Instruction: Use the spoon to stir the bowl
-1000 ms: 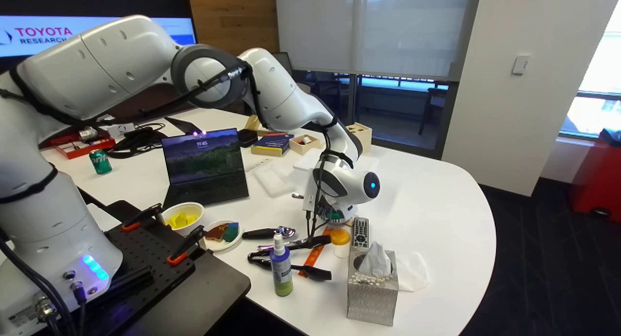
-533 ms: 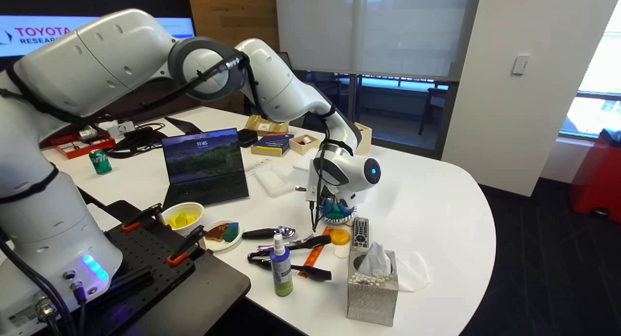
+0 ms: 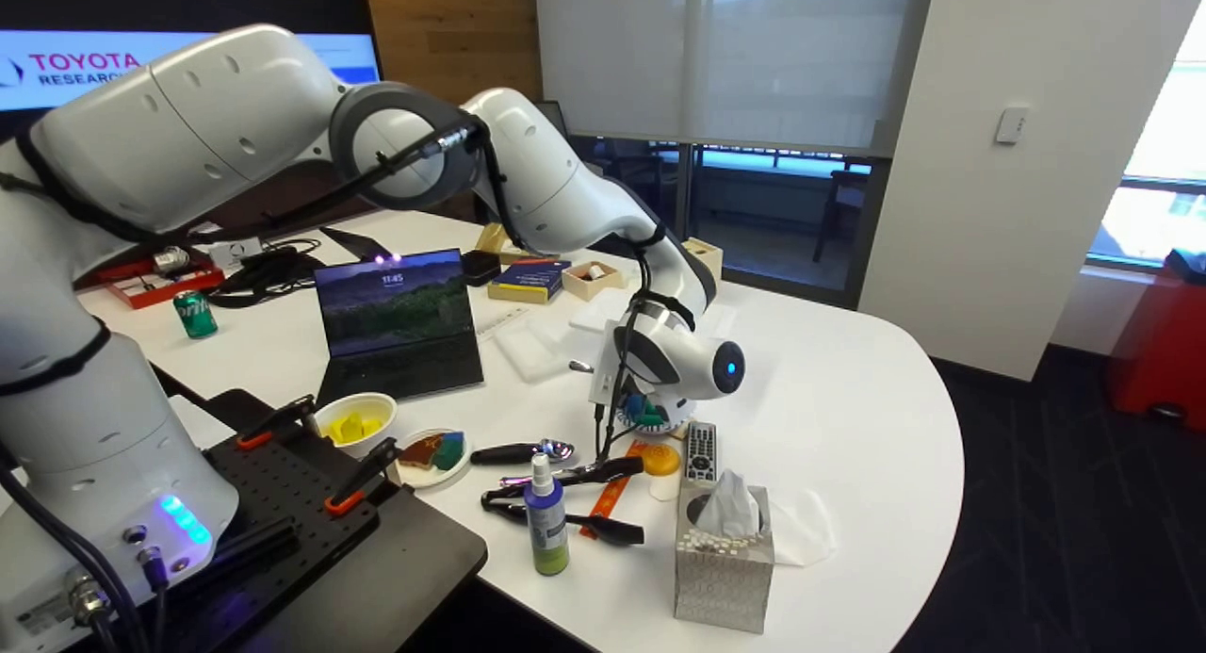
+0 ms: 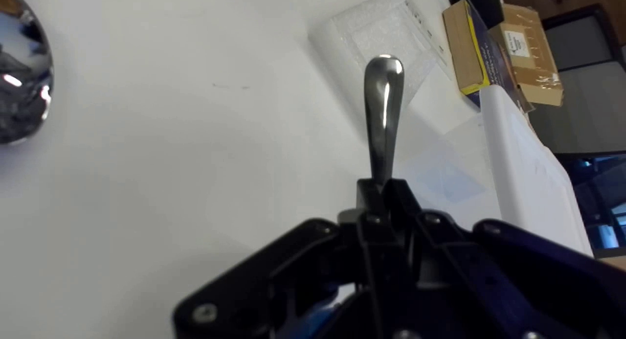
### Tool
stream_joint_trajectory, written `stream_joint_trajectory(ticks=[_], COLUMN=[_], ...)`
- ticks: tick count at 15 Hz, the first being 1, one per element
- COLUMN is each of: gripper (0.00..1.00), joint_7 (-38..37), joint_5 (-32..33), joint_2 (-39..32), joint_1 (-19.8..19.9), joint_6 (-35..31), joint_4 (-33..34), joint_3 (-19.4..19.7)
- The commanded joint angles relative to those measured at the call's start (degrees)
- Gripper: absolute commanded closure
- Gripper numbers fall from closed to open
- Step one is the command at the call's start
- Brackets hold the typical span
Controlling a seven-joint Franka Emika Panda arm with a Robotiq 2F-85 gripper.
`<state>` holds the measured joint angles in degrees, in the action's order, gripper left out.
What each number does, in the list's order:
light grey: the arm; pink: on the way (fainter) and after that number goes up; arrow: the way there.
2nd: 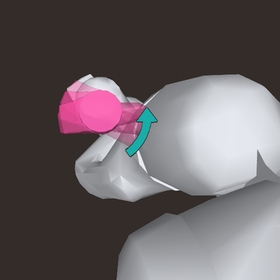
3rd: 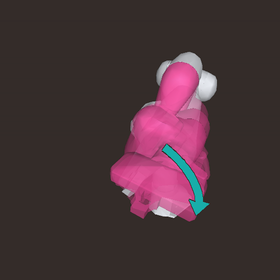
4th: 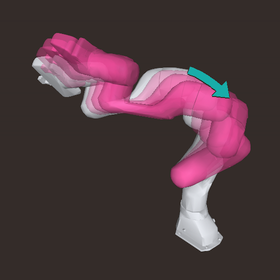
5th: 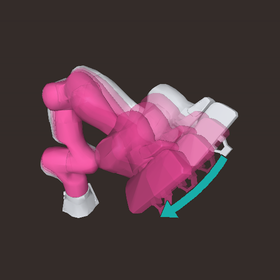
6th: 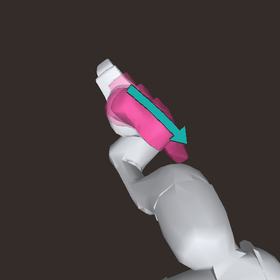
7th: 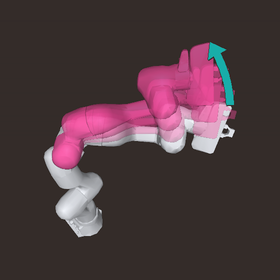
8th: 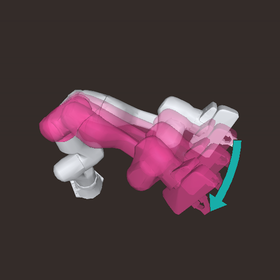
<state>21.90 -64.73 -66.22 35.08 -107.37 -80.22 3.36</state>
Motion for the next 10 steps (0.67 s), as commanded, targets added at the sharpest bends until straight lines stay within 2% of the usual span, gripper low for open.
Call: stream_joint_trajectory(ticks=[1, 6, 10], gripper=[0.98, 0.98, 0.98], joint_7=[0.00, -1.62, -2.40], joint_5=[-2.71, -3.15, -3.18], joint_2=[-1.69, -2.89, -1.72], joint_1=[2.13, 2.26, 0.40], joint_6=[4.59, 7.64, 3.27], joint_4=[1.15, 0.94, -0.10], joint_3=[-0.70, 0.50, 2.10])
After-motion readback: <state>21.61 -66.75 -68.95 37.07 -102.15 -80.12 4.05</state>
